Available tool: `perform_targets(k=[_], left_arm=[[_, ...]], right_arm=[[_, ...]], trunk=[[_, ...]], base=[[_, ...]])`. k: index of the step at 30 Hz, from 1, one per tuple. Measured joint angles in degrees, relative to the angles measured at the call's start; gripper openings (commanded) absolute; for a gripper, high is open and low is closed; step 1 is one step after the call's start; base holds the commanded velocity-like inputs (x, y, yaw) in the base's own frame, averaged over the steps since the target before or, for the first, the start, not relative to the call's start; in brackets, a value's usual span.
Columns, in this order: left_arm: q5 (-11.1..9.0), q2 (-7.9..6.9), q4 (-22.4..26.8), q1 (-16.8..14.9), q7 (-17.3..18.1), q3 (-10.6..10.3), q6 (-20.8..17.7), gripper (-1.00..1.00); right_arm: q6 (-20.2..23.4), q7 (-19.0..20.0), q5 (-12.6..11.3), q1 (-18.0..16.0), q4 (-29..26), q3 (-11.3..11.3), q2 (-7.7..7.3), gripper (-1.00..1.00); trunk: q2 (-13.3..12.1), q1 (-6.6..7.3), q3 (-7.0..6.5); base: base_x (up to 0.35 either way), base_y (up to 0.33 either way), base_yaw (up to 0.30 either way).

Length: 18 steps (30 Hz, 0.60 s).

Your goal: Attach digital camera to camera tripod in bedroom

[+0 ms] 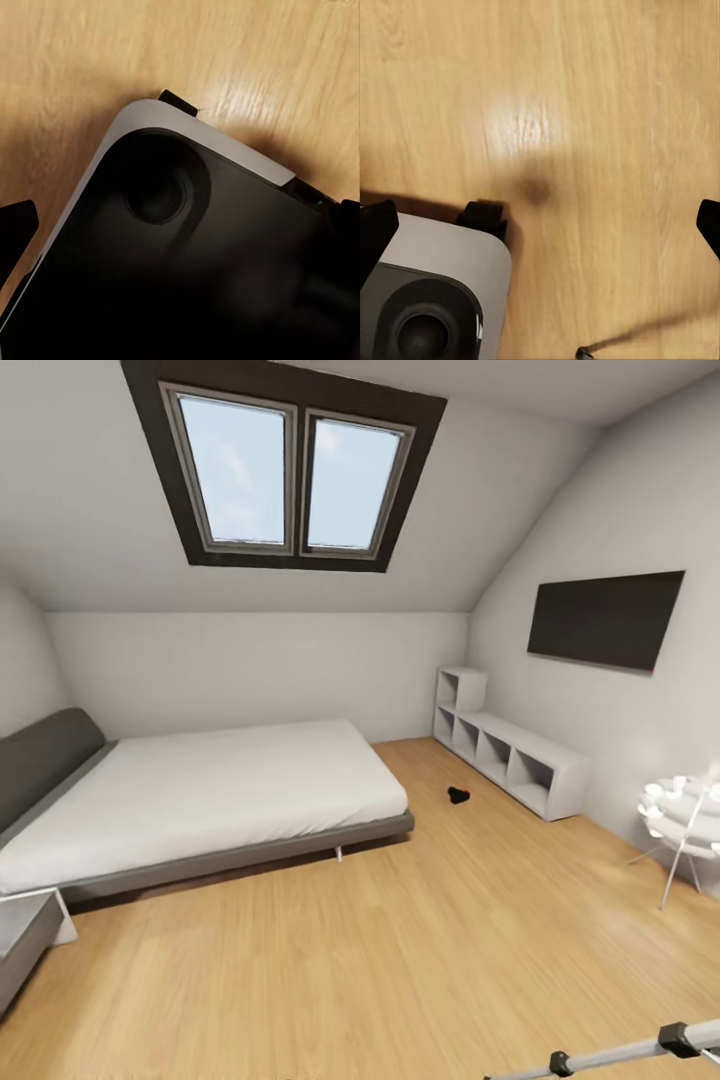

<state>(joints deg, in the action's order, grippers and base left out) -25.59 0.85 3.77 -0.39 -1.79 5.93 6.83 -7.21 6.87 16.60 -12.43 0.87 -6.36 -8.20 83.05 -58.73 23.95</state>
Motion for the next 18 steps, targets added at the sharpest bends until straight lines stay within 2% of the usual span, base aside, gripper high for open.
perform_targets(k=[6, 8, 18], left_arm=[[0.0, 0.01, -0.1, 0.0, 0.0, 0.0, 0.0, 1.0], [0.0, 0.01, -0.1, 0.0, 0.0, 0.0, 0.0, 1.0], [0.0, 0.02, -0.2, 0.0, 0.0, -0.2, -0.3, 1.0]], right_arm=[[0.0, 0.0, -0.1, 0.0, 0.0, 0.0, 0.09, 1.0], [0.0, 0.1, 0.1, 0.0, 0.1, 0.0, 0.11, 1.0], [0.0, 0.0, 0.8, 0.0, 0.1, 0.4, 0.03, 1.0]], trunk=[[0.0, 0.0, 0.0], [0.0, 0.02, 0.0], [0.0, 0.03, 0.0]], base=[[0.005, 0.0, 0.264], [0.134, 0.0, 0.103], [0.277, 0.0, 0.025]])
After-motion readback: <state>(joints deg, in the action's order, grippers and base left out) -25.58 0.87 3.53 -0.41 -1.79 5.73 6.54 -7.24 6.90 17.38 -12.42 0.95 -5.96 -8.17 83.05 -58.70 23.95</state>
